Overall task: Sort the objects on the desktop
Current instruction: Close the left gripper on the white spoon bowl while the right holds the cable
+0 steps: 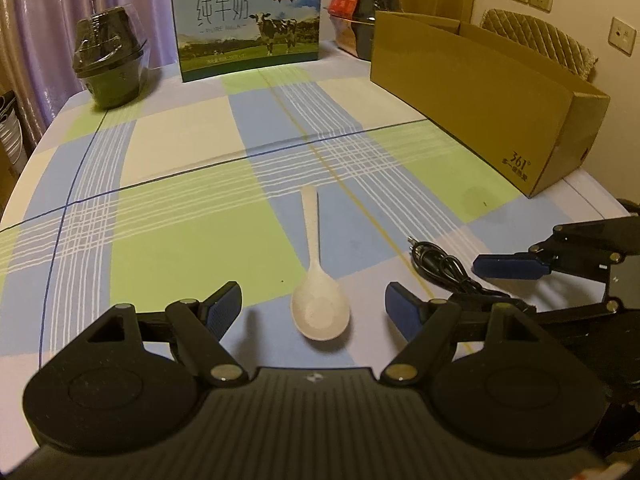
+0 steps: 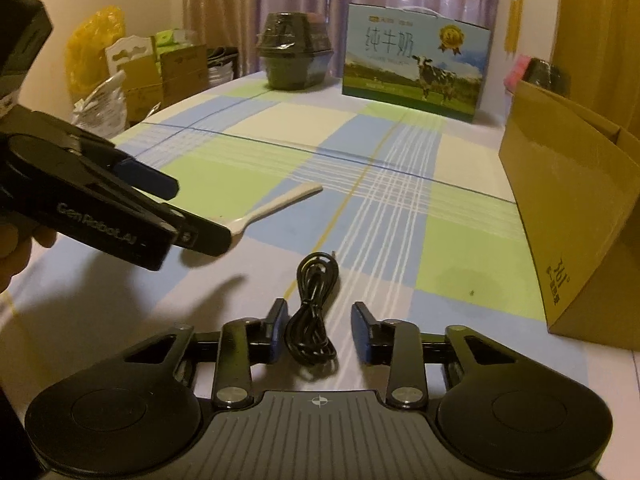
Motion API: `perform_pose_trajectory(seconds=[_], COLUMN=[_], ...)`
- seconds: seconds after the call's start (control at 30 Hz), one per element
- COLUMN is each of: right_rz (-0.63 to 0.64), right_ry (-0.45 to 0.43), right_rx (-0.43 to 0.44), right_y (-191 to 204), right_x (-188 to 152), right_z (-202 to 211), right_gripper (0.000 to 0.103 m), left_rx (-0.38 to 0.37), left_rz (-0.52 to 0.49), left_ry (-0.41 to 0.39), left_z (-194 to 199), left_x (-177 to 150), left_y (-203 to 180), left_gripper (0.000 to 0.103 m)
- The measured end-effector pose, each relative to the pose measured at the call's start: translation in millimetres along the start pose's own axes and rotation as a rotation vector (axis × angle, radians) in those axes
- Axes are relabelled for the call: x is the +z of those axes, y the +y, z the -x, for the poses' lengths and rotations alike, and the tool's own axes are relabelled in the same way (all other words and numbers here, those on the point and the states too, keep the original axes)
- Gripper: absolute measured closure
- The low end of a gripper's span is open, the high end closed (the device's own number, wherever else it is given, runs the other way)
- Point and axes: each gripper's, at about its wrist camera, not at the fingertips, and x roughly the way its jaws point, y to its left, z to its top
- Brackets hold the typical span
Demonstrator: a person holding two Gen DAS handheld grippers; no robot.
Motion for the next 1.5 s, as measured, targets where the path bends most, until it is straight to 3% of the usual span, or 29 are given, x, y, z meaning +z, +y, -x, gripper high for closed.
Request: perform_pose_trajectory(seconds=[0.2, 0.27, 0.47, 0.8, 1.03, 1.5], right_rz=[0.02, 0.025, -0.063, -0.132, -0.149, -0.159], right_ry=[-0.002, 0.009, 0.023, 0.018, 0.02, 0.024], right_rx=[0.017, 0.03, 0.059, 0.029, 0.023, 0.023], right_y=[4, 5, -5, -22, -26, -29], right_x=[-5, -3, -1, 3, 3, 1], right_z=[4, 4, 6, 13, 15, 15], right_gripper=[0.086, 0.094, 0.095, 0.095, 0.095, 0.095], left_rx=[-0.005, -0.007, -0.015, -0.006, 0.03, 0.042], left_rz=[-0.001, -0.002, -0.026, -0.041, 0.01, 0.021], left_ry=[0.003, 0.008, 0.01, 0.018, 0.049, 0.044], left_z=[-1, -1, -2, -9, -18, -18], left_x=[-1, -2, -1, 1, 0, 1], left_y=[-1, -1, -8, -12, -7, -6], left_gripper=[0.028, 0.028, 0.029, 0.038, 0.057, 0.071])
